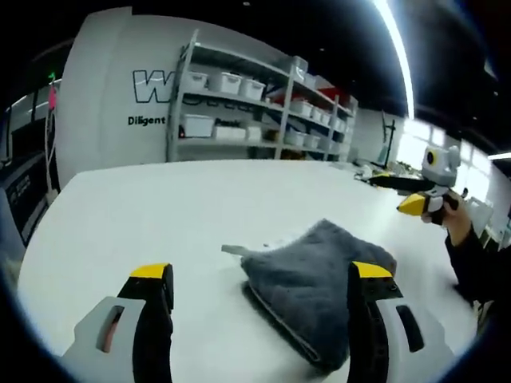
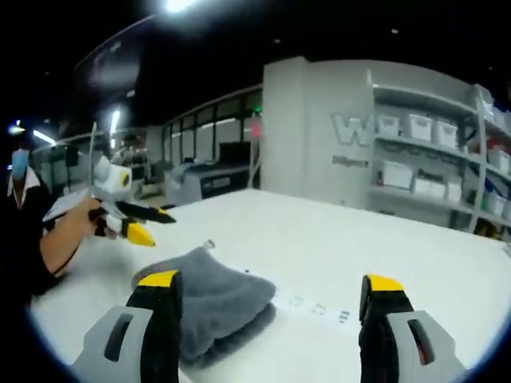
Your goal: Open the folded towel by lifting each exposed corner and separating the folded layers until the towel lies flat within the target outline without major curled edges
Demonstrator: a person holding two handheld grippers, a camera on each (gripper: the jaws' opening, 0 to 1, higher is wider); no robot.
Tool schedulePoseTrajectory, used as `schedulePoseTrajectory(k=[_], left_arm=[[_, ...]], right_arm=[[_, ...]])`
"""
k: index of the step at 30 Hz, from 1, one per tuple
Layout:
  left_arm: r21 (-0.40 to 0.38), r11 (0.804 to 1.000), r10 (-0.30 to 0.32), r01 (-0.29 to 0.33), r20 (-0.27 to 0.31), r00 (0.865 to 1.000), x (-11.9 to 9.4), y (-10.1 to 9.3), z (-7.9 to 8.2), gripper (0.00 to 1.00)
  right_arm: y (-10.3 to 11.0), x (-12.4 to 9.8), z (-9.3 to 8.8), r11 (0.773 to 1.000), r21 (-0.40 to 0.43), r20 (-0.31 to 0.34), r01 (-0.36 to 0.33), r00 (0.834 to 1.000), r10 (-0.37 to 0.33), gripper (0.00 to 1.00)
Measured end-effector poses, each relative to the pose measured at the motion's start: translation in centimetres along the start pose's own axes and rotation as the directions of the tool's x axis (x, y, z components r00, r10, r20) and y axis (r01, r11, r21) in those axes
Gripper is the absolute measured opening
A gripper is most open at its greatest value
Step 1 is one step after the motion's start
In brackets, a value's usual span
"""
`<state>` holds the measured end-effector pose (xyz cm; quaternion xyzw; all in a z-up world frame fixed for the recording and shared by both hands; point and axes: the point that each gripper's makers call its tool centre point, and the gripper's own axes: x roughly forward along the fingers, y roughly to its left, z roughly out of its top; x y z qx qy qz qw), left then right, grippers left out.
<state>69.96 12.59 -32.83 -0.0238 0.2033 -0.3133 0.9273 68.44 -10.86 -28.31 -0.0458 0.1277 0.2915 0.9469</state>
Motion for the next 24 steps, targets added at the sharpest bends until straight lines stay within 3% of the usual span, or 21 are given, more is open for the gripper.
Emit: schedulePoseTrajectory(k=[3,6,17,24], left_arm=[[-0.016,1.0,0.003,-0.003,-0.011,1.0,0.6,0.2,-0.5,0.86],[-0.024,1.0,0.006,-0.007,-0.022,1.0,1.0,0.4,-1.1,0.83],[-0.039,0.999,-0.01,0.008,-0.036,0.999,2.0,-0.5,-2.0,0.78],[-0.076,0.997,0.019,-0.02,-0.022,1.0,2.3,0.0,-2.0,0.68]], right_arm=[[-0.1,1.0,-0.8,0.999,0.044,-0.002,-0.008,1.0,0.008,0.9],[-0.2,1.9,-2.1,0.995,0.094,-0.02,-0.015,1.0,0.017,0.82],[1.3,3.5,-3.4,0.995,0.092,-0.046,-0.027,0.998,0.031,0.76],[1.4,4.2,-4.2,0.994,0.105,-0.043,0.006,0.999,-0.002,0.72]])
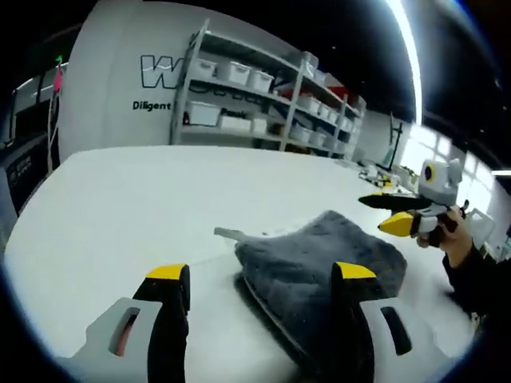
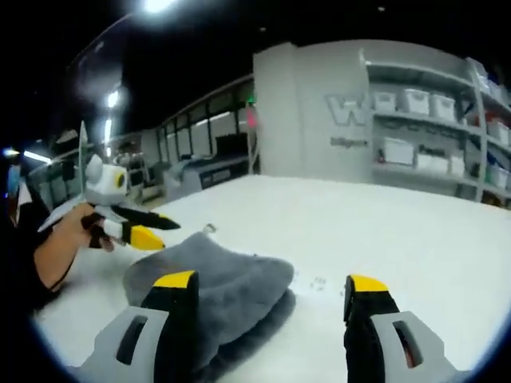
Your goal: Open the folded towel by lifting each exposed corner and separating the folded layers until the towel lies flat within the target outline without major curled edges
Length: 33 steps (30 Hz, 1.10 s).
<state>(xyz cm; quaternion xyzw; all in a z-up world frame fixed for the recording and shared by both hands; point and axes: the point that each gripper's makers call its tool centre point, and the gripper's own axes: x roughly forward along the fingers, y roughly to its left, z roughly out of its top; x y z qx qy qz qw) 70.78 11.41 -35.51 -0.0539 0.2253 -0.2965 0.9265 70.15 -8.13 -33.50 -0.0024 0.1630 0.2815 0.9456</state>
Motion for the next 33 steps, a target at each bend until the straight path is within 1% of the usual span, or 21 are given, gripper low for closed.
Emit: schedulePoseTrajectory(k=[1,5,7,8,9,13,16,18,20,21,22,23,25,26,27,29,33], left_arm=[[0.001,1.0,-0.002,0.002,0.003,1.0,0.0,-0.1,0.1,0.7],[0.002,1.0,0.001,-0.001,-0.009,1.0,0.4,0.0,-0.5,0.71],[0.009,1.0,0.005,-0.005,-0.02,1.0,0.6,0.0,-0.9,0.7],[0.012,1.0,0.005,-0.004,-0.026,1.0,0.7,-0.1,-1.1,0.7],[0.015,1.0,0.005,-0.004,-0.029,1.0,0.8,-0.2,-1.2,0.7],[0.014,1.0,0.005,-0.005,-0.032,0.999,0.6,-0.6,-1.9,0.68],[0.002,1.0,-0.002,0.002,-0.032,0.999,0.5,-0.9,-2.1,0.66],[-0.014,1.0,-0.009,0.009,-0.024,1.0,0.4,-1.0,-2.1,0.64],[-0.066,0.997,-0.026,0.026,-0.012,1.0,0.4,-1.4,-2.0,0.63],[-0.12,0.991,-0.064,0.065,0.011,0.998,0.4,-2.0,-1.7,0.62],[-0.151,0.984,-0.095,0.096,0.01,0.995,0.4,-2.5,-1.9,0.6],[-0.16,0.982,-0.103,0.102,-0.002,0.995,0.5,-2.5,-2.2,0.58],[-0.142,0.987,-0.079,0.075,-0.02,0.997,0.8,-2.2,-2.9,0.52],[-0.141,0.987,-0.076,0.072,-0.02,0.997,0.9,-2.2,-3.1,0.5],[-0.15,0.986,-0.08,0.075,-0.024,0.997,0.9,-2.3,-3.2,0.49],[-0.18,0.979,-0.101,0.097,-0.013,0.995,0.9,-2.8,-3.2,0.47],[-0.19,0.977,-0.102,0.098,-0.012,0.995,1.1,-2.8,-3.3,0.41]], right_arm=[[0.0,0.2,-0.2,1.0,0.001,-0.001,0.001,1.0,-0.001,0.71],[-0.2,1.0,-2.3,1.0,-0.011,-0.067,0.014,0.998,-0.015,0.72],[-0.3,1.0,-2.6,0.999,-0.025,-0.082,0.023,0.996,-0.025,0.72],[-0.8,0.7,-2.8,0.997,-0.058,-0.103,0.047,0.993,-0.053,0.71],[-1.1,0.6,-2.7,0.996,-0.074,-0.104,0.057,0.992,-0.065,0.71],[-0.9,0.5,-2.4,0.997,-0.065,-0.09,0.052,0.994,-0.058,0.65],[-0.4,0.7,-1.9,0.998,-0.049,-0.059,0.036,0.998,-0.039,0.56],[0.0,0.8,-1.6,0.999,-0.026,-0.048,0.021,0.999,-0.022,0.55],[0.2,1.0,-1.5,1.0,0.004,-0.044,0.006,0.999,-0.006,0.52],[0.1,1.1,-1.5,1.0,0.014,-0.044,0.004,0.999,-0.003,0.51],[0.1,1.2,-1.6,1.0,0.026,-0.043,0.0,0.999,0.001,0.47],[0.1,1.4,-1.7,0.999,0.036,-0.04,-0.006,0.999,0.008,0.43],[-0.1,1.7,-1.9,0.997,0.071,-0.042,-0.01,0.999,0.013,0.37],[-0.1,1.8,-2.0,0.997,0.08,-0.045,-0.012,0.999,0.015,0.38],[0.1,2.1,-2.4,0.994,0.103,-0.056,-0.026,0.998,0.032,0.38],[0.3,2.4,-2.8,0.99,0.135,-0.063,-0.045,0.997,0.054,0.37],[0.9,2.5,-3.2,0.987,0.153,-0.077,-0.056,0.995,0.068,0.36]])
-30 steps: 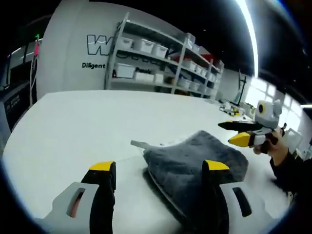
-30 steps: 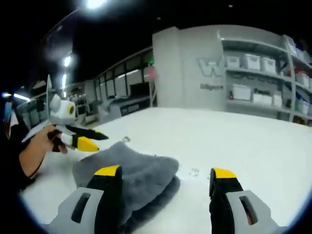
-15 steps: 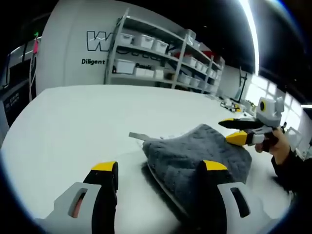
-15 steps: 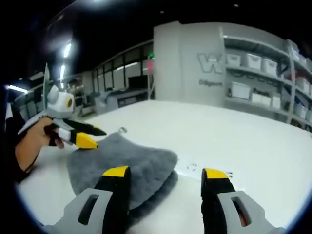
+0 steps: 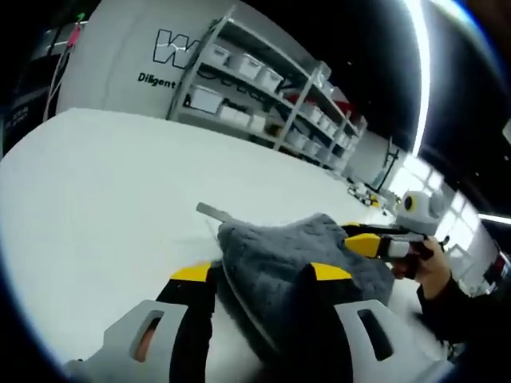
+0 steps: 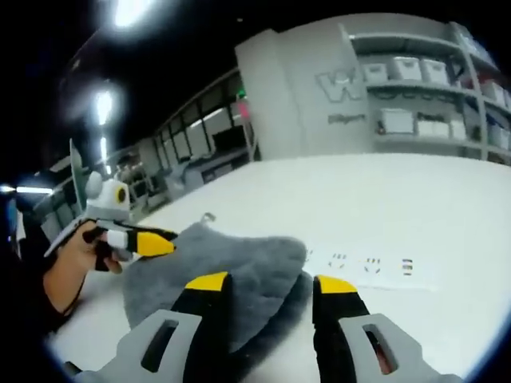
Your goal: Open the folded towel by lifting each exposed corner and separating the folded layers until the towel lies flat within the target outline without major curled edges
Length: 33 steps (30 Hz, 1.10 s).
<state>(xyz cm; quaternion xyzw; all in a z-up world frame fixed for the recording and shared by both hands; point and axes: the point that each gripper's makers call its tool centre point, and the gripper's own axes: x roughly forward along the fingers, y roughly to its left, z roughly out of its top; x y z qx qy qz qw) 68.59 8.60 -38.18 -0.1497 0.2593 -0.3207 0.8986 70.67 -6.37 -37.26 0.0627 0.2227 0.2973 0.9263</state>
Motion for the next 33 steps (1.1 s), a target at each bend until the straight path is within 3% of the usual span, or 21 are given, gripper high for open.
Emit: schedulePoseTrajectory(k=[11,17,20,28,33], left_arm=[[-0.021,1.0,-0.016,0.016,0.0,1.0,-0.1,-0.5,-0.6,0.27],[0.043,0.998,-0.038,0.036,0.034,0.999,-0.1,-1.2,0.2,0.09],[0.054,0.998,-0.048,0.046,0.035,0.998,-0.1,-1.6,0.2,0.07],[0.046,0.997,-0.063,0.062,0.033,0.997,-0.1,-1.6,0.2,0.05],[0.06,0.998,0.006,-0.008,0.021,1.0,0.2,-0.1,-0.1,0.23]], right_arm=[[1.6,-0.2,-0.7,0.998,0.017,-0.018,-0.064,0.998,0.064,0.14],[2.2,-0.7,-0.2,0.997,-0.001,0.006,-0.082,0.997,0.082,0.05],[2.5,-0.9,0.0,0.996,-0.015,0.011,-0.087,0.996,0.087,0.04],[2.8,-1.2,0.0,0.994,-0.035,0.012,-0.1,0.995,0.1,0.02],[2.8,-1.1,-0.4,0.994,-0.044,0.004,-0.1,0.995,0.1,0.02]])
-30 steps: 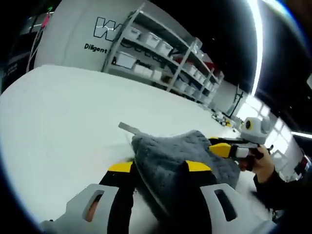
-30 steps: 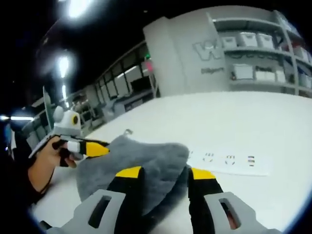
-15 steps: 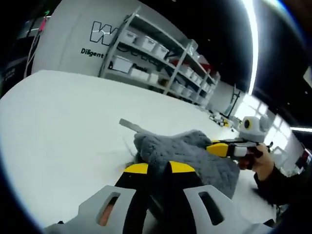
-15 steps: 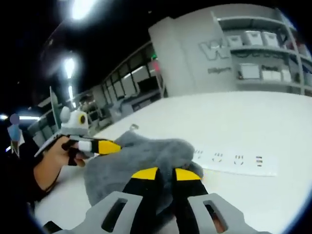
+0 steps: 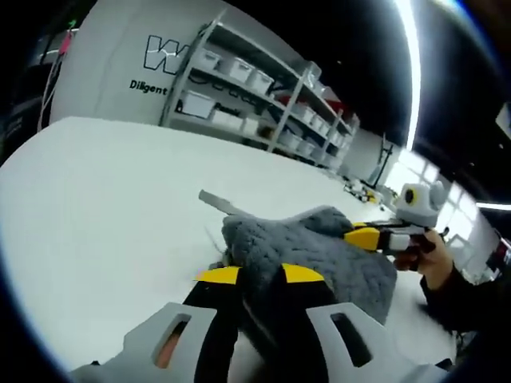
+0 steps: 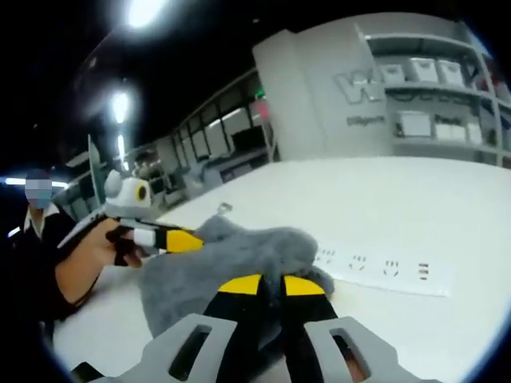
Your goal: Open the folded towel by lifting each exposed corner and separating the folded layers until the towel lies flat within the target outline without major curled edges
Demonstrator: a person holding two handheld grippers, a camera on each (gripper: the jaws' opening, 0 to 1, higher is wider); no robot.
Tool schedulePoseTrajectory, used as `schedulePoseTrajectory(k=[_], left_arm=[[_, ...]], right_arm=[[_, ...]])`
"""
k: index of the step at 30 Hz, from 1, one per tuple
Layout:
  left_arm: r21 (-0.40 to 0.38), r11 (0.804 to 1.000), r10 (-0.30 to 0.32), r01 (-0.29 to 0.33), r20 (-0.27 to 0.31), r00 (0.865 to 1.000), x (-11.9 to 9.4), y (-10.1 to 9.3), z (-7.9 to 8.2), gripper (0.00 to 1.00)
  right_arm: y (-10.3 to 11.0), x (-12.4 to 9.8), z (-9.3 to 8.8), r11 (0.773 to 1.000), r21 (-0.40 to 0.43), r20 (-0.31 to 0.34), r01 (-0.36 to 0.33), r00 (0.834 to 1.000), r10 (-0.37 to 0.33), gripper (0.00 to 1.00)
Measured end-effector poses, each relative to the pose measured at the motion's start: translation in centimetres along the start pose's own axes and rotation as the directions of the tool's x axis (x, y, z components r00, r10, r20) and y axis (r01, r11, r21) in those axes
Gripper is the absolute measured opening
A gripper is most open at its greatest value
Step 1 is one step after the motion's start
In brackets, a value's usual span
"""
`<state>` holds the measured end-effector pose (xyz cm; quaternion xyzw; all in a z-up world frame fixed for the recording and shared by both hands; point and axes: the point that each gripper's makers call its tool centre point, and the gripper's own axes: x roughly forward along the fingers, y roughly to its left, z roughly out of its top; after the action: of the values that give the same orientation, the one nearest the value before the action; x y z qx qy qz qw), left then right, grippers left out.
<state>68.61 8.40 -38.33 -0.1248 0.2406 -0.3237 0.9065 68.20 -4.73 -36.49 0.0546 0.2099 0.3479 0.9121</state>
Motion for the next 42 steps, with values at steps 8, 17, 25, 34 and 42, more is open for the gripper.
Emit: schedulePoseTrajectory(k=[8,17,25,34,42], left_arm=[[0.05,0.998,-0.046,0.046,0.013,0.999,0.2,-1.1,0.2,0.05],[0.064,0.995,-0.073,0.071,0.026,0.997,-0.3,-1.3,0.8,0.03],[0.079,0.991,-0.115,0.109,0.074,0.991,-1.7,-2.3,2.0,0.03],[0.072,0.988,-0.144,0.138,0.098,0.985,-3.2,-3.1,2.4,0.03],[0.091,0.984,-0.162,0.154,0.093,0.982,-4.9,-4.3,2.0,0.03]], right_arm=[[0.6,0.0,-0.3,1.0,-0.022,-0.011,-0.014,1.0,0.014,0.02],[1.3,-1.0,0.5,0.999,-0.035,0.021,-0.039,0.999,0.04,0.01],[3.4,-2.5,2.0,0.989,-0.114,0.091,-0.093,0.991,0.103,0.01],[5.2,-4.1,2.1,0.981,-0.169,0.101,-0.097,0.988,0.116,0.01],[7.2,-5.7,1.6,0.973,-0.201,0.125,-0.116,0.982,0.143,0.01]])
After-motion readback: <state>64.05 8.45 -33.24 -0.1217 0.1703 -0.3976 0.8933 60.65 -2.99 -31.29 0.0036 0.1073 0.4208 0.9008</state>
